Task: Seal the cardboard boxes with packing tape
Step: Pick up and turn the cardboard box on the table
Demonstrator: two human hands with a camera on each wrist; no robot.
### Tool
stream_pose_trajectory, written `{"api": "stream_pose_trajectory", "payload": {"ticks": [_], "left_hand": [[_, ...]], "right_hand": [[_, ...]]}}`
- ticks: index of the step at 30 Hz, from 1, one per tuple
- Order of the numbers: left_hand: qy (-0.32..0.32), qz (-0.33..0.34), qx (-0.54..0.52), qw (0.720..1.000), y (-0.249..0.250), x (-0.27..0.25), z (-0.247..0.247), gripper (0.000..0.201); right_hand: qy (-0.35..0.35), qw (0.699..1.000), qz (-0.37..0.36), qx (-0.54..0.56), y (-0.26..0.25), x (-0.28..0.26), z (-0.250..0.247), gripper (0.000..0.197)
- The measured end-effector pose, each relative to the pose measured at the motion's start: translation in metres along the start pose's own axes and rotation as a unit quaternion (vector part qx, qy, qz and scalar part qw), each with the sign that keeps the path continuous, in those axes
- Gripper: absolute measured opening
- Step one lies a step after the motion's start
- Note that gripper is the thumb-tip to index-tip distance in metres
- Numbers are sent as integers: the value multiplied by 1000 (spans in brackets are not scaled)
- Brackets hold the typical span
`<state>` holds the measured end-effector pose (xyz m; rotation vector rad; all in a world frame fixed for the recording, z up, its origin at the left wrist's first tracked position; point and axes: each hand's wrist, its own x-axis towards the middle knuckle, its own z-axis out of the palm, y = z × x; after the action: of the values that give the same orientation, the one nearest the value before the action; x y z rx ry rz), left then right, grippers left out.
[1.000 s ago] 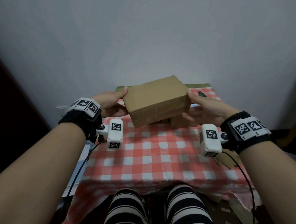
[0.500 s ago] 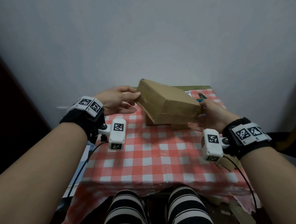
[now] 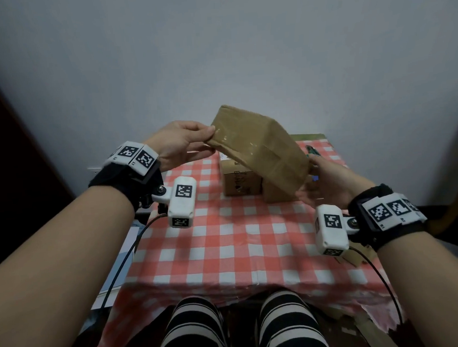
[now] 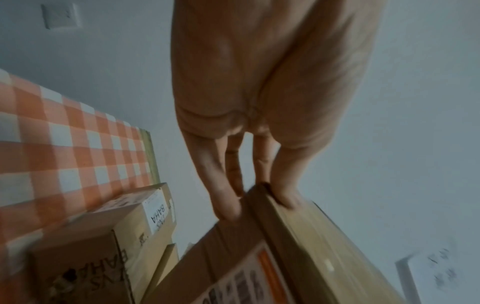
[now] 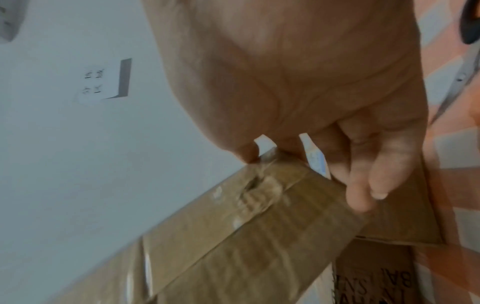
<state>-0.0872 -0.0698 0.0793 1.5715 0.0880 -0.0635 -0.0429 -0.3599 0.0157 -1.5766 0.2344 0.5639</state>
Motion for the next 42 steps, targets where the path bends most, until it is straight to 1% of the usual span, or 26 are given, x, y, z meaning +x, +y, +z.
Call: {"api": "stream_pose_trajectory", "payload": {"ticks": [2, 4, 5, 9, 11, 13, 15, 17, 20, 22, 23, 25, 27, 28, 29, 32, 33, 35, 36, 37, 39, 41, 42], "left_hand": [[29, -8, -33, 999, -6, 3, -6, 11], [55, -14, -56, 997, -13, 3, -10, 10], [68, -19, -63, 996, -16, 3, -12, 14], [99, -46, -64, 992, -28, 6, -23, 49], [94, -51, -53, 993, -34, 8, -29, 54], [78, -54, -47, 994, -37, 8, -33, 49], [60, -51, -40, 996, -38, 7, -34, 40], [39, -55, -42, 997, -40, 7, -34, 34], [18, -73, -36, 997, -41, 4, -31, 28], [15, -89, -28, 995, -42, 3, -31, 26], [13, -98, -25, 995, -43, 3, -31, 28], [35, -120, -28, 992, -47, 4, -32, 28], [69, -137, -39, 987, -46, 2, -29, 16], [78, -140, -43, 986, -45, 2, -28, 19], [72, -140, -44, 987, -44, 2, -26, 25], [29, -126, -23, 991, -38, 0, -23, 36], [4, -120, -24, 992, -36, -1, -24, 48], [-41, -104, -11, 994, -36, 1, -26, 84], [-50, -91, 4, 995, -37, 1, -26, 91], [-52, -83, 18, 995, -38, 1, -26, 92], [-65, -85, 45, 993, -40, -2, -21, 97], [-91, -72, 96, 989, -43, -2, -18, 106], [-100, -63, 122, 986, -45, -2, -16, 105]], "right_hand": [[-9, 999, -25, -20, -4, -5, -1, 43], [-13, 998, -54, -36, -9, -10, -1, 42], [-16, 997, -67, -40, -11, -13, 0, 41], [-54, 988, -111, -93, -18, -23, 1, 30], [-70, 982, -137, -112, -20, -26, 2, 26], [-77, 978, -152, -123, -21, -28, 3, 31], [-81, 976, -154, -131, -22, -29, 4, 38], [-87, 975, -153, -133, -23, -30, 5, 38], [-103, 978, -139, -120, -22, -31, 4, 41], [-112, 981, -126, -99, -20, -29, 4, 51], [-113, 983, -118, -83, -19, -28, 3, 54], [-116, 986, -107, -58, -17, -28, 4, 45], [-119, 987, -91, -61, -15, -27, 4, 34], [-120, 987, -84, -65, -13, -27, 4, 35], [-119, 987, -79, -68, -11, -26, 4, 36], [-104, 989, -68, -74, -7, -23, 7, 33], [-97, 990, -63, -75, -6, -22, 7, 38], [-81, 992, -57, -75, -3, -18, 7, 55], [-75, 993, -56, -75, -1, -16, 6, 63], [-75, 993, -56, -74, 1, -15, 5, 65], [-89, 992, -57, -75, 3, -15, 5, 61], [-100, 988, -61, -99, 6, -15, 5, 66], [-105, 986, -64, -115, 7, -16, 7, 69]]}}
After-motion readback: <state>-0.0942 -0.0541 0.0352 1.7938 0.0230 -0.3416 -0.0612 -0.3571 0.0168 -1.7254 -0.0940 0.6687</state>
